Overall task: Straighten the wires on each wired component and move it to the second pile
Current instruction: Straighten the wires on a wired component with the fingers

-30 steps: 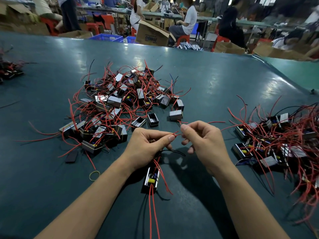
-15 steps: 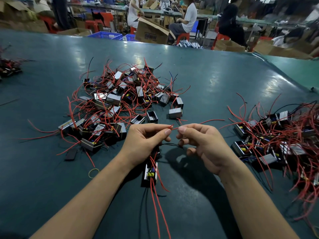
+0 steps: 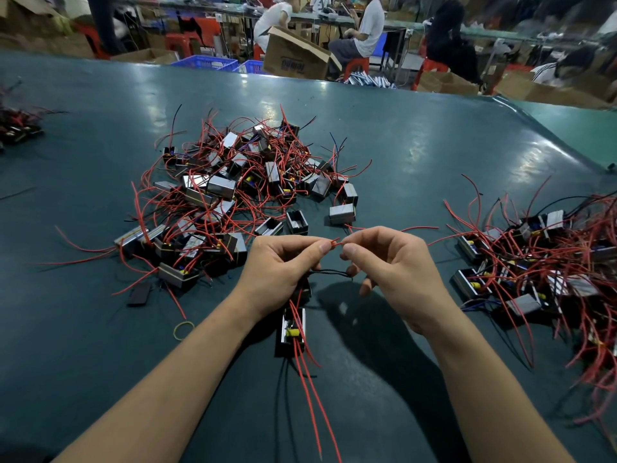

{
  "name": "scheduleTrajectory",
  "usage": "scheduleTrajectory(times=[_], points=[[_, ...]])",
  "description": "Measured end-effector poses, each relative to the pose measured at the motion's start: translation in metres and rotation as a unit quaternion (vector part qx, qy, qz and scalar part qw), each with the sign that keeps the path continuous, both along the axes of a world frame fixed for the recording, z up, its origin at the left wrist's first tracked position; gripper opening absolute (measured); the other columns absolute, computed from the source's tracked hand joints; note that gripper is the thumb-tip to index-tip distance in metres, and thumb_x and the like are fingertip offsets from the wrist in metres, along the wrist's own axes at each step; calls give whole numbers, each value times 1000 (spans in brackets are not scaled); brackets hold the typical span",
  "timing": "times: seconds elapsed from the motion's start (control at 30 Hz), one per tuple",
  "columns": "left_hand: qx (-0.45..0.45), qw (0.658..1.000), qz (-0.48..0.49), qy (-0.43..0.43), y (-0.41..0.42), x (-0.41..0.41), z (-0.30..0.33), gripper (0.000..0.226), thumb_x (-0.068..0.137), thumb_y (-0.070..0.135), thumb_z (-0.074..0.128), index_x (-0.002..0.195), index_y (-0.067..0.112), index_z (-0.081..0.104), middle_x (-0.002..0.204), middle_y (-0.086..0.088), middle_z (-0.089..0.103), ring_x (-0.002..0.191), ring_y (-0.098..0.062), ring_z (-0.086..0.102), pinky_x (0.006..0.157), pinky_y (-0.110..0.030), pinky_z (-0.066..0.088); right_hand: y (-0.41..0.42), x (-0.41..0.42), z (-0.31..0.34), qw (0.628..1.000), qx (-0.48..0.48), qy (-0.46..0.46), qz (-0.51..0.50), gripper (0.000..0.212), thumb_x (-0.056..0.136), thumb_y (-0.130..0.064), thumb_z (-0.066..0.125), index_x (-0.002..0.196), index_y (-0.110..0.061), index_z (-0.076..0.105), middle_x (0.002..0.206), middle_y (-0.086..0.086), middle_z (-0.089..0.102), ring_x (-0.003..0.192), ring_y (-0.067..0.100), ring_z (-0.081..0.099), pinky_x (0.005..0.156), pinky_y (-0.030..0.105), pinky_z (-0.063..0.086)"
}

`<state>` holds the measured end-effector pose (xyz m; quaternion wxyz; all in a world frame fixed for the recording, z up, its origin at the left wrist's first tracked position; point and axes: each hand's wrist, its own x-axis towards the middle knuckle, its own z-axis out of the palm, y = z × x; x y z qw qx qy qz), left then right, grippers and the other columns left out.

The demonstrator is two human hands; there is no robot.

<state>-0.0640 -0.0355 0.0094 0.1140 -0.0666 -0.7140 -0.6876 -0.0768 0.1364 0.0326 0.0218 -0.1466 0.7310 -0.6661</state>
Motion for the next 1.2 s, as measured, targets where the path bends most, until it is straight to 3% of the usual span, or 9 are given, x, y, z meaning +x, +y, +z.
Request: scheduleTrajectory(times=[0.17, 0.37, 0.47, 0.57, 0.73, 0.83, 1.0, 1.2], points=[[17, 1000, -4, 0, 1, 1, 2, 8, 83, 18, 70, 85, 17, 77, 58, 8, 63, 53, -1, 53, 54, -10, 40, 3, -1, -2, 997, 45, 64, -7, 14, 87, -5, 69, 86, -19, 70, 75, 2, 70, 64, 15, 65, 43, 26, 49], [20, 1000, -22, -2, 3, 2, 2, 10, 87, 6, 68, 88, 12, 76, 59, 11, 66, 54, 1, 52, 55, -9, 41, -3, 1, -4, 982, 61, 173, -47, 13, 88, -13, 68, 87, -26, 67, 87, -8, 68, 78, 16, 65, 44, 28, 51], [15, 1000, -26, 2, 2, 4, 3, 10, 86, 6, 69, 90, 12, 76, 62, 9, 68, 55, 0, 54, 56, -10, 42, -7, 1, -6, 990, 6, 128, -52, 8, 84, -12, 66, 82, -20, 67, 92, 0, 70, 81, 20, 66, 45, 26, 51], [-1, 1000, -21, 7, 2, 4, 3, 8, 85, 10, 70, 88, 13, 76, 63, 5, 69, 57, -2, 56, 59, -14, 46, -7, 1, -5, 997, -43, 52, -46, 15, 86, -1, 65, 78, -14, 66, 79, 7, 71, 71, 17, 67, 49, 22, 49], [-8, 1000, -18, 7, 2, 4, 3, 16, 80, 31, 67, 85, 19, 77, 64, 0, 70, 55, -14, 52, 54, -18, 42, -5, 1, -2, 998, -28, 53, -34, 13, 86, 2, 67, 81, -9, 69, 78, 11, 70, 73, 19, 67, 54, 25, 53], [44, 998, -22, -25, 2, 2, 3, 18, 82, 29, 67, 86, 15, 77, 69, -6, 72, 53, -12, 54, 53, -17, 44, -6, 2, -1, 997, -43, 49, -48, 8, 86, 1, 68, 86, -6, 71, 81, 9, 72, 72, 21, 70, 52, 25, 53], [136, 987, 19, -85, -4, -2, 9, 16, 93, 16, 61, 86, 12, 74, 88, -6, 75, 73, -14, 66, 63, -22, 47, -2, -1, -2, 996, -34, 33, -73, 15, 88, 0, 65, 80, -12, 68, 90, 11, 71, 74, 23, 71, 48, 23, 50], [189, 975, 43, -108, -9, -1, 14, 17, 93, 16, 59, 87, 10, 74, 69, 1, 65, 61, -13, 54, 64, -27, 40, 0, -2, -2, 996, -13, 28, -78, 17, 87, -3, 66, 77, -18, 67, 82, 8, 70, 69, 15, 69, 46, 21, 48]])
